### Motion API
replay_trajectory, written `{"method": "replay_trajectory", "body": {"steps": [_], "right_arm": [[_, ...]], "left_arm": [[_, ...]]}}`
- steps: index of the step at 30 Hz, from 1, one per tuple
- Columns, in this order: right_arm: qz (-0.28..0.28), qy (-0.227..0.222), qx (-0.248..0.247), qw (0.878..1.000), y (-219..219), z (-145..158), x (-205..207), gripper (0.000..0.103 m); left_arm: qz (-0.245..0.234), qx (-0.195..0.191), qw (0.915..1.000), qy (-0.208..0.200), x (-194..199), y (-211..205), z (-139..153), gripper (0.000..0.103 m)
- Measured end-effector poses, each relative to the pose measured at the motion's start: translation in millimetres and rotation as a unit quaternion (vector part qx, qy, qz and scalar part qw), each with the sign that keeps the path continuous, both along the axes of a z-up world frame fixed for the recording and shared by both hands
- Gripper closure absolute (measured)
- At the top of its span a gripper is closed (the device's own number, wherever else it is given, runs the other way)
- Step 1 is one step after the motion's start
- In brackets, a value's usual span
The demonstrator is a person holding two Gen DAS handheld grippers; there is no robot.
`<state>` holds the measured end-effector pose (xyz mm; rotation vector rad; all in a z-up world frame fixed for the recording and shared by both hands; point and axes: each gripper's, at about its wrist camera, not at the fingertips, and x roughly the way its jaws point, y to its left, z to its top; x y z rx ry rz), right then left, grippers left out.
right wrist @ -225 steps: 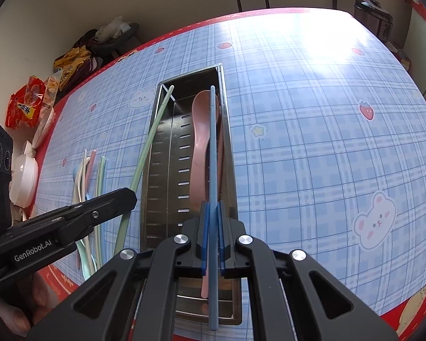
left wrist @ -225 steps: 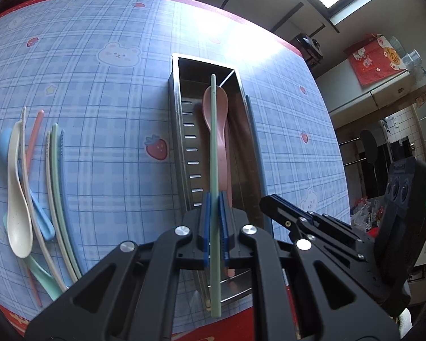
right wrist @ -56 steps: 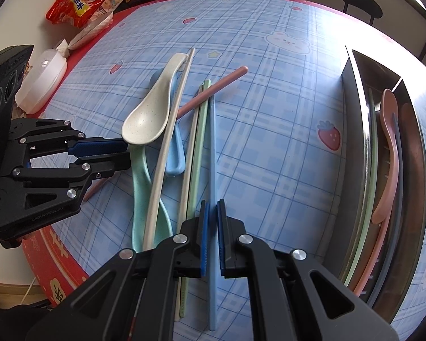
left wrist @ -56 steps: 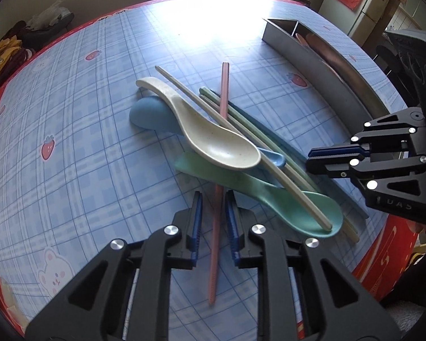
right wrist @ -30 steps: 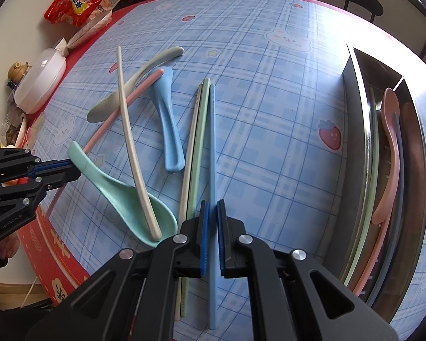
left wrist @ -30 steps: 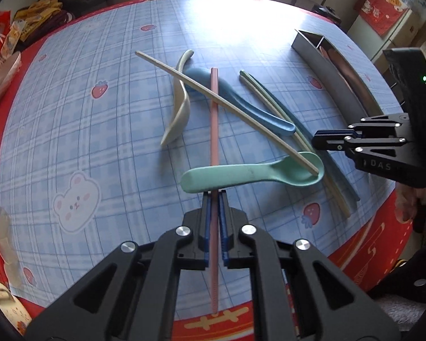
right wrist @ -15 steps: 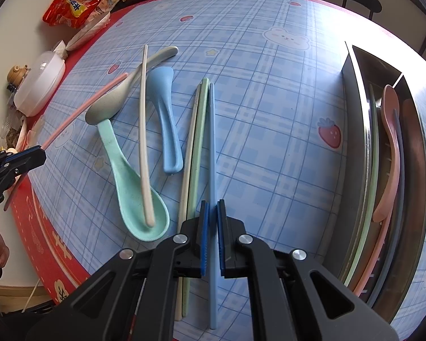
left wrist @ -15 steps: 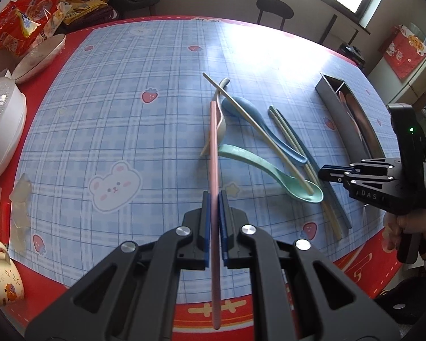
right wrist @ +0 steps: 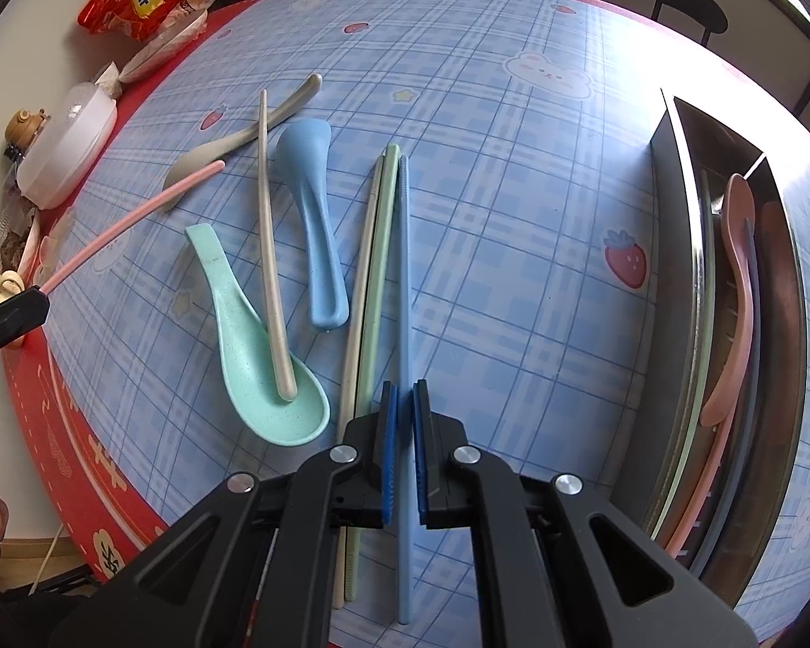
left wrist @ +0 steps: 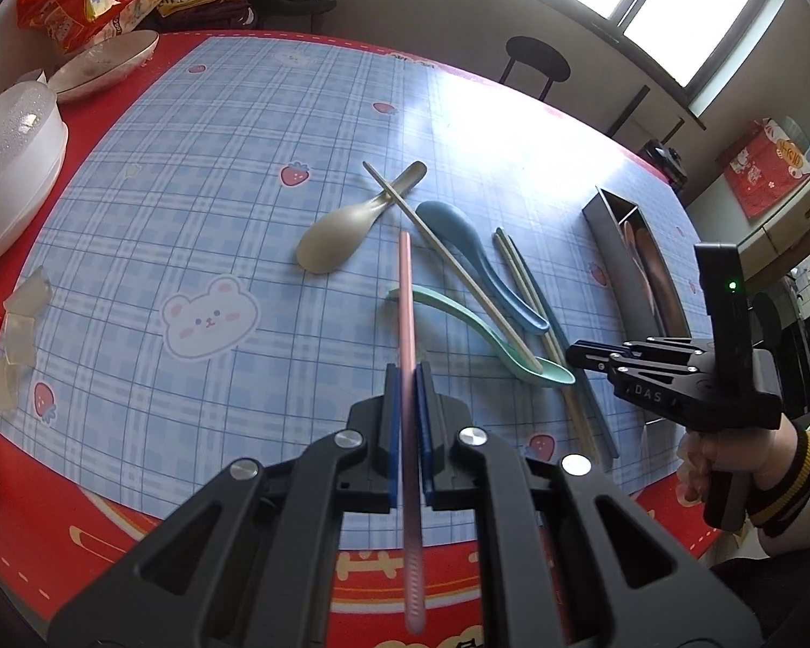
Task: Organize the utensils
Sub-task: 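Lift the pink and blue chopsticks out of the pile with both grippers, then carry both chopsticks over the steel holder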
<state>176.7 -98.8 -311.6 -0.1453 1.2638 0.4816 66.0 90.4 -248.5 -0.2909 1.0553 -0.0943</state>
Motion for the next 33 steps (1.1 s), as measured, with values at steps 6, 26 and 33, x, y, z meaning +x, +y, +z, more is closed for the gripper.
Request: {"method": "replay_trajectory", "body": {"steps": [6, 26, 33], "right_arm": [[-0.013, -0.009, 0.017, 1.000, -7, 10, -4, 0.097], [-0.081, -0.052, 0.070, 0.993, -61, 55, -16, 0.097], [-0.132, -0.058, 0.090, 0.985, -101, 67, -15, 0.097]], "left_arm": [[-0.002, -0.003, 1.0000, -0.009, 1, -4, 5, 0.093], [-0.062, 0.013, 0.9962, -0.059, 29, -45, 46, 0.093], [-0.099, 0.019, 0.9918, -0.078, 48, -79, 64, 0.093]]}}
